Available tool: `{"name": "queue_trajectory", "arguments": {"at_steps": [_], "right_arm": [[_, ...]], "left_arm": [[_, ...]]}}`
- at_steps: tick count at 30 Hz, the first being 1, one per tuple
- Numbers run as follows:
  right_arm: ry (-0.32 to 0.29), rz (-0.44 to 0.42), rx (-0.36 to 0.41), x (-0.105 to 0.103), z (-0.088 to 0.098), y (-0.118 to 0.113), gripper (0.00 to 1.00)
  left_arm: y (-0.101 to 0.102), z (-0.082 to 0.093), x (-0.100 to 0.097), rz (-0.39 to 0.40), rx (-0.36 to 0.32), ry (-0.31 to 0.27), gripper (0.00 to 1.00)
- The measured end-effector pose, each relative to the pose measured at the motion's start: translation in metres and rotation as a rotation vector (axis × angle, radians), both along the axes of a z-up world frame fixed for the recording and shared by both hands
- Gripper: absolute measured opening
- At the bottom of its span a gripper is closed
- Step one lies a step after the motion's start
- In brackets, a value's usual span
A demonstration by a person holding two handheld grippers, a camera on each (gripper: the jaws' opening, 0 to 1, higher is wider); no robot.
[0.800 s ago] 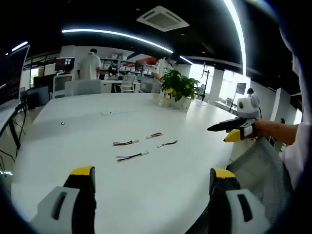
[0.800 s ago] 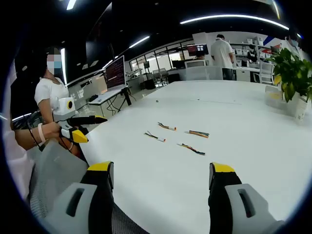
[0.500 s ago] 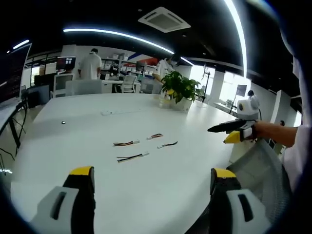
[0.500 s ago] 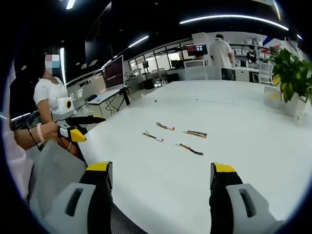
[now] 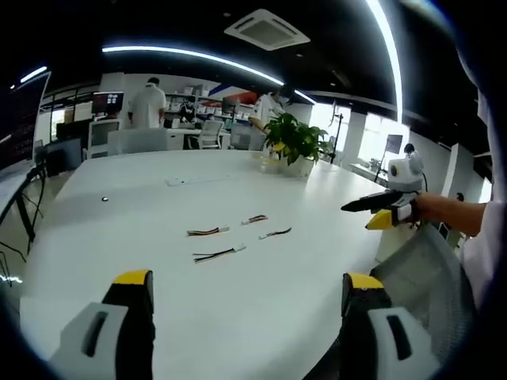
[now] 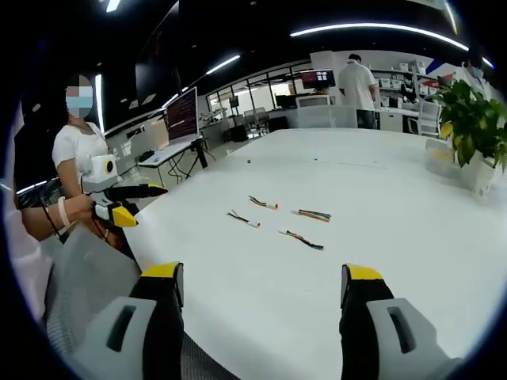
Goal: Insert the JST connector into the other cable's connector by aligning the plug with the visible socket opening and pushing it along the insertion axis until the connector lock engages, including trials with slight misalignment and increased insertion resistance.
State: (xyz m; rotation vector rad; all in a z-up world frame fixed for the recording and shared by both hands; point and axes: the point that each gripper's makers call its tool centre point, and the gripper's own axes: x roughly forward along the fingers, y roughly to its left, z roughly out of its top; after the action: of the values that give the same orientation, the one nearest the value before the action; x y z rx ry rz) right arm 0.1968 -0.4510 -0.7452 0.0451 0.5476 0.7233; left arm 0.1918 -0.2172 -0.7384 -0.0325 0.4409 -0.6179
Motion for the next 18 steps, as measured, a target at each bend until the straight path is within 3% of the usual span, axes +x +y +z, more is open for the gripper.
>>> {"name": "queue_trajectory", "arguments": {"at_steps": [18], "right_arm": [[0.019,0.001,0.002,-0.001,-0.0053,0.0015,0.78]], "left_arm": [[0.0044,-0.0004,0.0015,-0.003,0.025,0.003,0.97]]}}
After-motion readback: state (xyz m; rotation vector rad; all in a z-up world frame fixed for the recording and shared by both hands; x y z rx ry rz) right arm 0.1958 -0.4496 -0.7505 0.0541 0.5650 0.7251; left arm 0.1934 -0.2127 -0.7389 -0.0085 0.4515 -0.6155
